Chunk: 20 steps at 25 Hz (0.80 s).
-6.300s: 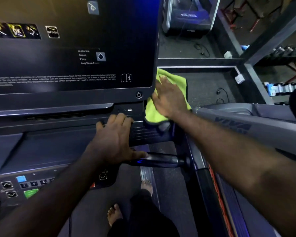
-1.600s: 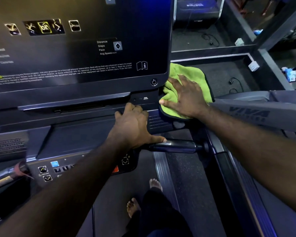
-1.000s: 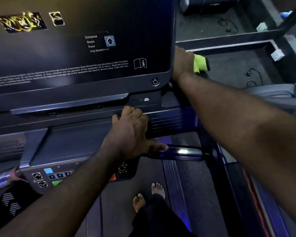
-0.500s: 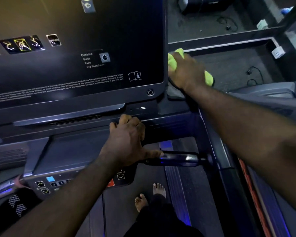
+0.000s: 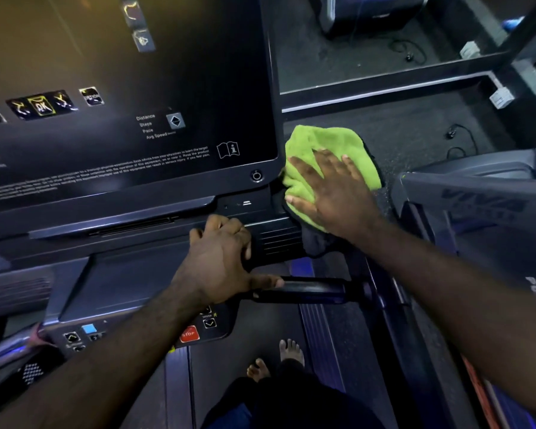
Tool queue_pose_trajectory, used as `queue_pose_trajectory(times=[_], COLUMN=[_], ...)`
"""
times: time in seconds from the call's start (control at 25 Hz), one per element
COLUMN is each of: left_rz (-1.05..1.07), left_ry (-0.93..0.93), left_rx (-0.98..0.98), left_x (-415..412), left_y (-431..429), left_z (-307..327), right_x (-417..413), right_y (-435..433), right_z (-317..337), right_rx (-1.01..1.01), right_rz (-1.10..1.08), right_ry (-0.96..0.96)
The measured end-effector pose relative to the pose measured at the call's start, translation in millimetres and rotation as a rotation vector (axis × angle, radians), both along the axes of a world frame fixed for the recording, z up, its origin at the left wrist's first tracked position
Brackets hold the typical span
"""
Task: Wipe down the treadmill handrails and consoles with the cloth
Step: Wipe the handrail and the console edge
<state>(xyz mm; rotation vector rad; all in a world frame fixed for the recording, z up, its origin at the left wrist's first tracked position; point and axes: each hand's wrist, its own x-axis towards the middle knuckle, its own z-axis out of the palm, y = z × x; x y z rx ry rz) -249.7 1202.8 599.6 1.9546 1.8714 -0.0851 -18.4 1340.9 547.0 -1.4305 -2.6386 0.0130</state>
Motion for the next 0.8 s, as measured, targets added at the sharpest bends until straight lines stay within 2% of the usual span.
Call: queue_pose_trajectory(times=[0.12,0.32,0.44,0.64,0.8], left_rz=[-0.007,-0.003,0.015,0.024,0.027], left_ry=[0.005,0.008,0.002,-0.022,-0.016], left_rx=[-0.009,0.01,0.024,0.054,0.04], left_x=[-0.9,-0.6,-0.5,-1.4,1.0], left_y=[1.8,0.8,-0.2,-3.8,-4.3], left_z=[-1.5,-4.1,-3.4,-4.6,-4.5], right_x=[-5.7,-18.3,-13.6,37.7,74.7], right_y=[12.7,0.1,2.5,13.8,29.9], right_z=[0.3,2.8,14.4,28.1,23.3], right_rx=[0.039,-0.007,-0.112,-0.403,-0.554], right_rz=[-0.019,0.053,0.075,-0.108,-0.252], right_ry=[-0.014,-0.085,-0.057,0.074,0.352])
